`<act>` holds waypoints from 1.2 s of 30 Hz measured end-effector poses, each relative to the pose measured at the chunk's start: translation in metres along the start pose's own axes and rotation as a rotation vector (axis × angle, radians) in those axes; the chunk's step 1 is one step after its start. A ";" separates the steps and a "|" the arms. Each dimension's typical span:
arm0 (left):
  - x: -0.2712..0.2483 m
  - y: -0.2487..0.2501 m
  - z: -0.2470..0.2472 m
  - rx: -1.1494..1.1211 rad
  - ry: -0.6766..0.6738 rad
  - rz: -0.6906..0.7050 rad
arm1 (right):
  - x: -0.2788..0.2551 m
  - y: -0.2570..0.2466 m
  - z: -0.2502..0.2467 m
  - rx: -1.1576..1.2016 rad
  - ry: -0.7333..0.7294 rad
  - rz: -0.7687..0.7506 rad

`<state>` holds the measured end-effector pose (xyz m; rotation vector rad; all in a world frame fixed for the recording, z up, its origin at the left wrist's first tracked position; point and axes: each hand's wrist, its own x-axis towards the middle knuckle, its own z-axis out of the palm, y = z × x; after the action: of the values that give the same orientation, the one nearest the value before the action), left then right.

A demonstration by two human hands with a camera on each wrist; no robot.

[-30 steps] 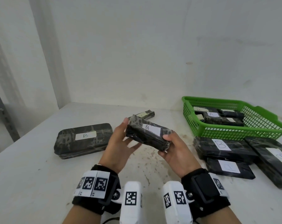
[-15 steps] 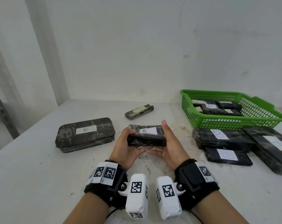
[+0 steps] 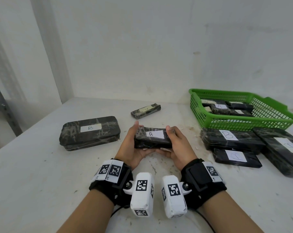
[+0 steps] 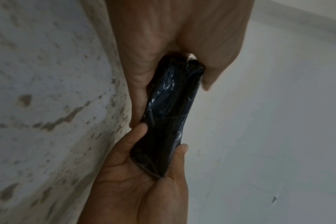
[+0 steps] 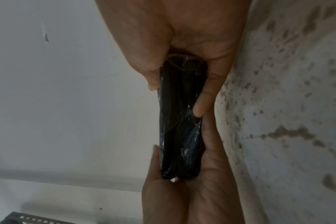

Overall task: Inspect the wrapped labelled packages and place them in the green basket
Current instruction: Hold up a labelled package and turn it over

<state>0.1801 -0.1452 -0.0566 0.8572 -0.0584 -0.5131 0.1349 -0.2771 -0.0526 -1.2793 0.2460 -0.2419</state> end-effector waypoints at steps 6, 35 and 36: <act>0.000 0.000 0.000 0.019 0.013 0.081 | -0.003 -0.005 0.002 -0.085 -0.032 -0.010; -0.019 0.126 0.077 0.329 -0.362 0.536 | 0.001 -0.133 0.028 0.032 -0.333 -0.558; -0.018 0.132 0.081 0.332 -0.377 0.570 | 0.003 -0.142 0.031 0.017 -0.339 -0.600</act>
<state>0.1984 -0.1226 0.0965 1.0050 -0.7300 -0.1181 0.1414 -0.2885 0.0921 -1.3299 -0.4382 -0.5278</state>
